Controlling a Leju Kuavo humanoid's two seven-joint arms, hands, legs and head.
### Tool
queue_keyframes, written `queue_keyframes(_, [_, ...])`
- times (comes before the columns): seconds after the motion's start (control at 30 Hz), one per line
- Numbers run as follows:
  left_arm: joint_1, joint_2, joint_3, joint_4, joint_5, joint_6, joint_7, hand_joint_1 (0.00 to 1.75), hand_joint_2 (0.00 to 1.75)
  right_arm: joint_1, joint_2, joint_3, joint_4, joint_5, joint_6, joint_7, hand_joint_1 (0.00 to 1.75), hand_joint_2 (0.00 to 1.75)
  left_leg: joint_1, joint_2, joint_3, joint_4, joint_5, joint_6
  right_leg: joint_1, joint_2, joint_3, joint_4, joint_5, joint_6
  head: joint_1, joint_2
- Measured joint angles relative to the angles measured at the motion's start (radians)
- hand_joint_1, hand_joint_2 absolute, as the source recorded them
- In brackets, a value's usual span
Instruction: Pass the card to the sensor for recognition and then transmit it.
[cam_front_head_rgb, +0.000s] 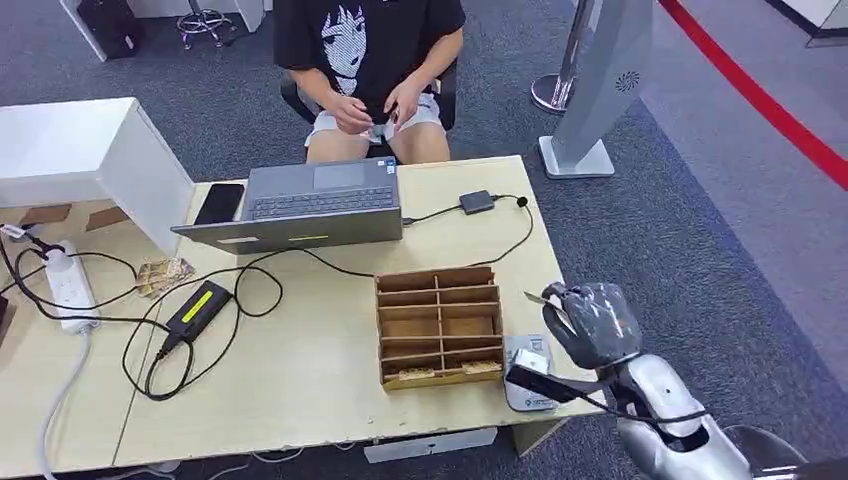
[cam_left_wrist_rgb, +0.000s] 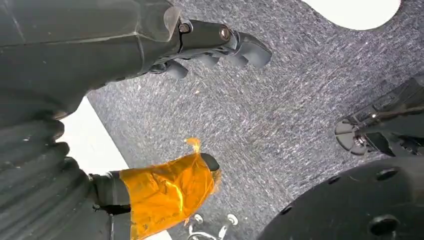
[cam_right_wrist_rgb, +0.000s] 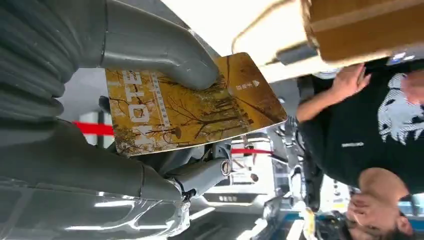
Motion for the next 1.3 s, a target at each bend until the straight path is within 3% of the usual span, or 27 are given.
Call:
queue_keyframes(0.2, [-0.018, 0.005, -0.026, 0.0, -0.013, -0.014, -0.001, 0.0, 1.75, -0.317, 0.064, 0.096, 0.186, -0.063, 0.142, 0.047, 1.75, 1.75, 0.001, 0.0, -0.001, 0.0, 0.006, 0.0, 0.0, -0.001, -0.001, 0.001, 0.004, 0.001, 0.001, 0.0])
queue_keyframes(0.43, [-0.025, 0.013, -0.079, 0.0, -0.017, -0.03, -0.003, 0.0, 1.75, -0.676, 0.217, 0.194, 0.54, -0.118, 0.216, 0.132, 1.75, 1.75, 0.002, -0.001, -0.002, 0.0, 0.009, -0.003, 0.0, 0.0, -0.004, 0.002, 0.006, -0.002, 0.0, 0.0])
queue_keyframes(0.63, [-0.025, 0.013, -0.081, 0.0, -0.017, -0.031, -0.003, 0.0, 1.75, -0.69, 0.224, 0.197, 0.555, -0.118, 0.217, 0.134, 1.75, 1.75, 0.002, -0.001, -0.002, 0.0, 0.009, -0.003, 0.0, 0.0, -0.004, 0.002, 0.006, -0.002, 0.0, 0.0])
queue_keyframes(0.7, [-0.026, 0.014, -0.094, 0.0, -0.018, -0.032, -0.003, 0.0, 1.75, -0.752, 0.262, 0.207, 0.634, -0.119, 0.22, 0.146, 1.75, 1.75, 0.002, -0.001, -0.002, 0.0, 0.009, -0.003, 0.001, -0.001, -0.004, 0.002, 0.006, -0.002, 0.0, 0.0])
queue_keyframes(0.73, [-0.026, 0.014, -0.114, 0.0, -0.018, -0.033, -0.003, 0.0, 1.75, -0.834, 0.333, 0.222, 0.77, -0.12, 0.226, 0.16, 1.71, 1.75, 0.003, -0.002, -0.003, 0.0, 0.009, -0.003, 0.001, -0.001, -0.004, 0.002, 0.006, -0.002, 0.0, 0.0])
queue_keyframes(0.77, [-0.026, 0.016, -0.128, 0.0, -0.018, -0.034, -0.002, 0.0, 1.75, -0.864, 0.369, 0.224, 0.842, -0.127, 0.216, 0.162, 1.71, 1.75, 0.002, -0.002, -0.003, 0.0, 0.009, -0.003, 0.001, 0.0, -0.004, 0.002, 0.006, -0.002, 0.0, 0.0])
queue_keyframes(0.97, [-0.026, 0.019, -0.142, 0.0, -0.018, -0.035, 0.0, 0.0, 1.75, -0.879, 0.417, 0.233, 0.919, -0.127, 0.21, 0.161, 1.69, 1.75, 0.002, -0.002, -0.004, 0.0, 0.009, -0.003, 0.001, -0.002, -0.005, 0.001, 0.006, -0.002, 0.0, 0.0])
queue_keyframes(1.07, [-0.025, 0.019, -0.147, 0.0, -0.018, -0.035, 0.0, 0.0, 1.75, -0.885, 0.423, 0.236, 0.933, -0.127, 0.208, 0.161, 1.43, 1.75, 0.002, -0.004, -0.005, 0.0, 0.009, -0.003, 0.001, -0.003, -0.005, 0.001, 0.006, -0.002, 0.0, 0.0])
queue_keyframes(1.1, [-0.025, 0.019, -0.147, 0.0, -0.018, -0.035, 0.001, 0.0, 1.75, -0.886, 0.426, 0.237, 0.937, -0.127, 0.208, 0.161, 1.06, 1.75, 0.002, -0.004, -0.005, 0.0, 0.009, -0.003, 0.001, -0.003, -0.005, 0.001, 0.006, -0.002, 0.0, 0.0])
queue_keyframes(1.13, [-0.026, 0.019, -0.148, 0.0, -0.018, -0.035, 0.003, 0.0, 1.75, -0.887, 0.429, 0.237, 0.941, -0.127, 0.208, 0.16, 0.0, 1.75, 0.002, -0.004, -0.005, 0.0, 0.009, -0.003, 0.001, -0.003, -0.005, 0.001, 0.006, -0.002, 0.0, 0.0])
queue_keyframes(1.3, [-0.028, 0.021, -0.154, 0.0, -0.018, -0.036, 0.012, 0.0, 1.75, -0.878, 0.464, 0.246, 0.963, -0.135, 0.205, 0.115, 0.0, 1.75, 0.003, -0.003, -0.005, 0.0, 0.008, -0.003, 0.001, -0.002, -0.006, 0.001, 0.006, -0.002, 0.0, 0.0])
